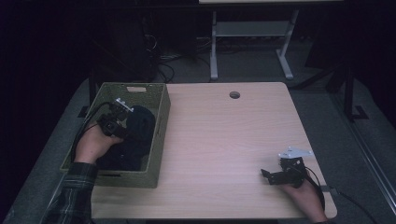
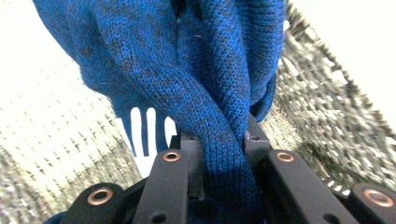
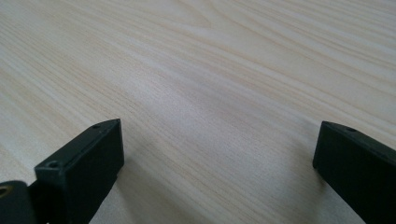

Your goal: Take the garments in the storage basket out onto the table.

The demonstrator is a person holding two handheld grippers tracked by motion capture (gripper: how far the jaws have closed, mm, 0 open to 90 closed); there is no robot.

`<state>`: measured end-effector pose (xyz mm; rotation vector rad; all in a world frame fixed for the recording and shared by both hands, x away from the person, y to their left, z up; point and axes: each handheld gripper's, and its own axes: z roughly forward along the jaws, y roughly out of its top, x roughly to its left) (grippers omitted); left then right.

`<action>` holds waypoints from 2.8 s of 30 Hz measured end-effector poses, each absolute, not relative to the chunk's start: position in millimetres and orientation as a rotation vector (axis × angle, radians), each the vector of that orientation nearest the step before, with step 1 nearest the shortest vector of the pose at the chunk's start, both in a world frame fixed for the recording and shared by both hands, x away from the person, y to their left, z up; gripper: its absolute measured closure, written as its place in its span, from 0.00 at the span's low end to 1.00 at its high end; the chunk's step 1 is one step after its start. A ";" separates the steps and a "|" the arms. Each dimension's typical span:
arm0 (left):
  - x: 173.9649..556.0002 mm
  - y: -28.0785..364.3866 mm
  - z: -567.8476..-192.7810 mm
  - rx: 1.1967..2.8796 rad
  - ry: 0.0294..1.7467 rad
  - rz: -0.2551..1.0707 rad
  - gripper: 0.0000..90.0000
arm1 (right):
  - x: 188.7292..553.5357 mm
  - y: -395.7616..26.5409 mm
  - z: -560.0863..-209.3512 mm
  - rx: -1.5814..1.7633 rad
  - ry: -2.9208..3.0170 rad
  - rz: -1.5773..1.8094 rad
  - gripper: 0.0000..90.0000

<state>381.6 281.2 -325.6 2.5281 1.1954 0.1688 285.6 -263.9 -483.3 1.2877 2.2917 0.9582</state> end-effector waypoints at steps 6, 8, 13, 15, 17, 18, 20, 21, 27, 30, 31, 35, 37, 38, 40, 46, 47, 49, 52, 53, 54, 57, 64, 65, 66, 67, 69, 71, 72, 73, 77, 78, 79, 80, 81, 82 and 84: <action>379.4 283.2 -303.0 2.523 1.189 0.206 0.85 | 285.6 -263.9 -483.3 1.287 2.292 0.958 0.02; 378.2 284.0 -295.4 2.517 1.186 0.223 0.85 | 285.6 -263.9 -483.2 1.287 2.292 0.958 0.02; 376.1 285.0 -282.3 2.514 1.181 0.250 0.85 | 285.6 -263.9 -483.3 1.288 2.292 0.959 0.02; 375.5 284.9 -277.2 2.513 1.179 0.260 0.85 | 285.6 -263.9 -483.3 1.288 2.291 0.959 0.02; 374.7 284.6 -272.4 2.509 1.172 0.279 0.85 | 285.6 -263.9 -483.2 1.288 2.292 0.959 0.02; 374.2 284.6 -269.8 2.509 1.169 0.286 0.85 | 285.6 -263.9 -483.2 1.288 2.292 0.959 0.02; 373.6 284.1 -264.0 2.507 1.165 0.296 0.85 | 285.6 -263.9 -483.2 1.288 2.292 0.959 0.02; 373.5 283.6 -258.6 2.512 1.161 0.304 0.85 | 285.6 -263.9 -483.2 1.288 2.292 0.959 0.02; 373.2 280.2 -243.0 2.515 1.137 0.331 0.85 | 285.6 -263.9 -483.2 1.288 2.292 0.958 0.02; 372.3 276.3 -231.7 2.520 1.115 0.356 0.85 | 285.6 -263.9 -483.2 1.288 2.292 0.958 0.02; 372.0 275.3 -229.0 2.517 1.112 0.360 0.85 | 285.6 -263.9 -483.2 1.288 2.292 0.958 0.02; 370.1 269.8 -215.7 2.514 1.088 0.388 0.85 | 285.6 -263.9 -483.2 1.288 2.292 0.958 0.02; 369.5 267.6 -210.0 2.514 1.074 0.394 0.85 | 285.6 -264.0 -483.2 1.287 2.292 0.958 0.02; 369.1 266.5 -207.6 2.513 1.069 0.400 0.85 | 285.6 -264.0 -483.2 1.287 2.292 0.958 0.02; 368.8 264.4 -203.4 2.516 1.057 0.405 0.85 | 285.6 -263.9 -483.2 1.288 2.292 0.958 0.02; 366.6 256.9 -191.2 2.527 1.014 0.401 0.85 | 285.6 -264.0 -483.2 1.288 2.292 0.958 0.02; 366.1 255.7 -189.6 2.526 1.011 0.401 0.85 | 285.6 -264.0 -483.2 1.287 2.292 0.958 0.02; 365.3 252.9 -185.1 2.525 0.993 0.397 0.85 | 285.6 -264.0 -483.2 1.287 2.292 0.957 0.02; 364.4 247.5 -179.3 2.528 0.973 0.383 0.85 | 285.6 -264.0 -483.2 1.287 2.292 0.958 0.02; 364.4 245.5 -177.0 2.535 0.962 0.386 0.85 | 285.6 -264.0 -483.2 1.287 2.292 0.958 0.02; 364.0 243.3 -174.8 2.537 0.956 0.380 0.85 | 285.6 -264.0 -483.2 1.287 2.291 0.958 0.02; 363.3 236.2 -167.9 2.546 0.933 0.389 0.85 | 285.6 -264.0 -483.2 1.287 2.291 0.958 0.02; 360.3 215.0 -152.8 2.563 0.877 0.379 0.85 | 285.6 -264.0 -483.3 1.287 2.291 0.958 0.02; 359.6 211.4 -150.7 2.566 0.867 0.376 0.85 | 285.6 -263.9 -483.2 1.288 2.291 0.958 0.02; 358.9 207.9 -149.0 2.566 0.856 0.372 0.85 | 285.6 -263.9 -483.2 1.288 2.291 0.958 0.02; 358.2 203.7 -146.8 2.572 0.839 0.369 0.85 | 285.6 -263.9 -483.2 1.289 2.291 0.958 0.02; 357.3 198.1 -144.3 2.574 0.818 0.369 0.85 | 285.6 -263.9 -483.2 1.288 2.291 0.958 0.02; 356.4 192.2 -141.7 2.580 0.800 0.364 0.85 | 285.6 -263.9 -483.2 1.288 2.291 0.958 0.02; 356.0 188.7 -140.6 2.583 0.789 0.362 0.85 | 285.6 -264.0 -483.2 1.288 2.291 0.958 0.02; 356.0 186.6 -140.0 2.584 0.783 0.364 0.85 | 285.6 -264.0 -483.2 1.288 2.291 0.958 0.02; 355.0 176.0 -137.7 2.590 0.748 0.359 0.85 | 285.6 -264.0 -483.2 1.288 2.291 0.958 0.02; 354.7 173.2 -137.1 2.593 0.740 0.354 0.85 | 285.6 -264.0 -483.2 1.288 2.291 0.958 0.02; 354.4 170.4 -136.9 2.593 0.732 0.349 0.85 | 285.6 -264.0 -483.2 1.288 2.291 0.957 0.02; 354.6 167.6 -136.5 2.599 0.719 0.346 0.85 | 285.6 -264.0 -483.2 1.287 2.291 0.957 0.02; 354.7 165.0 -136.2 2.603 0.707 0.341 0.85 | 285.6 -264.0 -483.2 1.288 2.291 0.957 0.02; 354.8 162.1 -136.4 2.600 0.700 0.335 0.85 | 285.6 -264.0 -483.2 1.288 2.291 0.957 0.02; 355.7 156.5 -136.7 2.602 0.681 0.324 0.85 | 285.6 -264.0 -483.2 1.288 2.291 0.958 0.02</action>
